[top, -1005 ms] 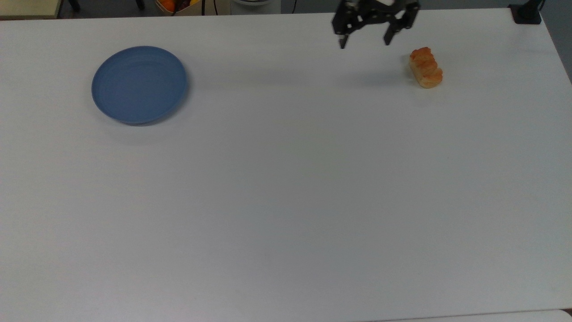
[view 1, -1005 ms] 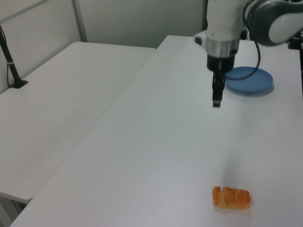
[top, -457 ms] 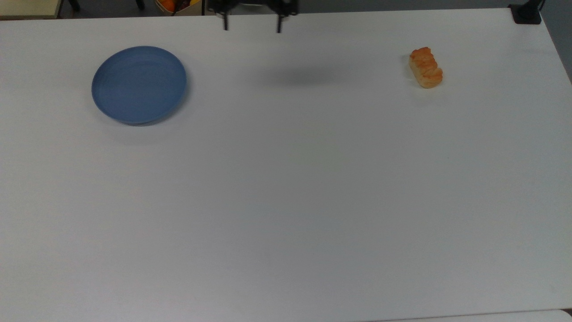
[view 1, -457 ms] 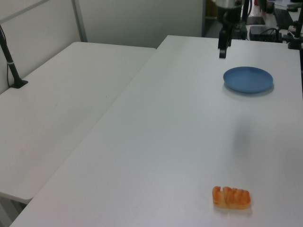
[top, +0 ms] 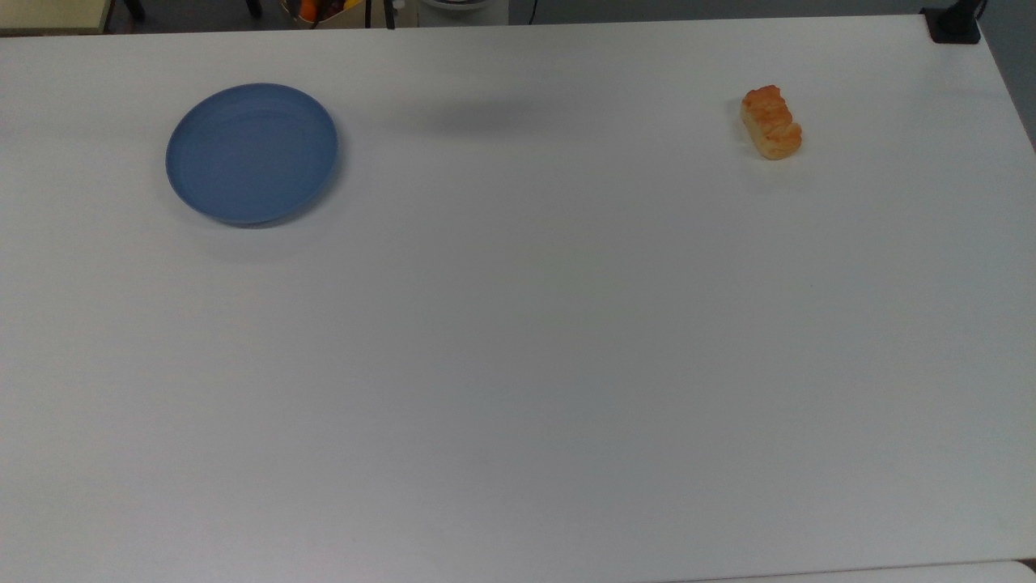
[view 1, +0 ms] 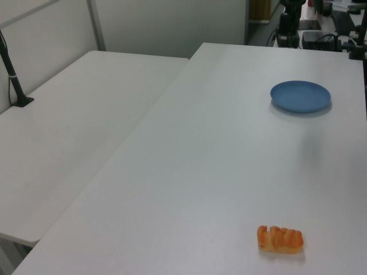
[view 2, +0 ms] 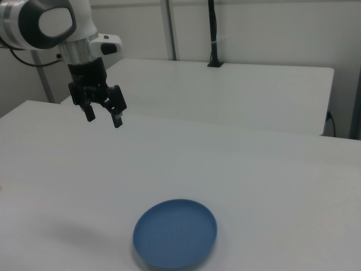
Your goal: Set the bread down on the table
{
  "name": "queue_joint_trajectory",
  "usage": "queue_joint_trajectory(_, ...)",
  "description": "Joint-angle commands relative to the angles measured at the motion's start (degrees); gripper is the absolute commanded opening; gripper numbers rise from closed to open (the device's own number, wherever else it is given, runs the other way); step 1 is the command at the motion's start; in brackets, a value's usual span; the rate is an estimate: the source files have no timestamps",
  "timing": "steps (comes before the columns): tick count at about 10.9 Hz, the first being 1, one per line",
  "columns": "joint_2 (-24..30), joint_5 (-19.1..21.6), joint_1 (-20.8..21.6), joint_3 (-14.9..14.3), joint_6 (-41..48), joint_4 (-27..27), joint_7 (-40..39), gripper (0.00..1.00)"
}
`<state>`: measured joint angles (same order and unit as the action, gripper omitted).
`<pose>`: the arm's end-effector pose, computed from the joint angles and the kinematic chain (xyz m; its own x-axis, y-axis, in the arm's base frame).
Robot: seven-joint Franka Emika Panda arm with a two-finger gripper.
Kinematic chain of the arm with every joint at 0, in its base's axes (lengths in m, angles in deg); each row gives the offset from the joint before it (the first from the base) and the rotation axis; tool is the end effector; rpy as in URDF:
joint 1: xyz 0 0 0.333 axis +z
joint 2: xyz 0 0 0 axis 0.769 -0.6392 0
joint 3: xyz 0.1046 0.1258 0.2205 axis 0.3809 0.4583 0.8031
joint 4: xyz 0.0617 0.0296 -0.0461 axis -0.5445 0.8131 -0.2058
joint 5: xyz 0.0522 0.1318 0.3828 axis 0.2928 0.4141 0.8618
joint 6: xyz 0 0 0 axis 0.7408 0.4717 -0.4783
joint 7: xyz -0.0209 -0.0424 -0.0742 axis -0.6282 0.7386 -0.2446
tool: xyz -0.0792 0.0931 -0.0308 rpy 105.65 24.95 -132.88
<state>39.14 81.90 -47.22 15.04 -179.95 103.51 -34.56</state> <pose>0.5639 -0.0291 0.5380 0.9994 -0.0331 0.0116 -0.0337 -0.9977 0.0585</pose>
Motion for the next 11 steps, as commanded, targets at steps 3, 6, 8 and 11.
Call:
queue_joint_trajectory(3, -0.2, 1.9, 0.8, -0.6, 2.2, -2.4, -0.4, 1.00)
queue_joint_trajectory(6, -0.4, 2.3, 0.7, -0.6, 2.2, -2.7, -0.4, 1.00)
queue_joint_trajectory(8, -0.4, 2.3, 0.6, -0.6, 2.2, -2.7, -0.4, 1.00)
queue_joint_trajectory(11, -0.4, 2.3, 0.6, -0.6, 2.2, -2.7, -0.4, 1.00)
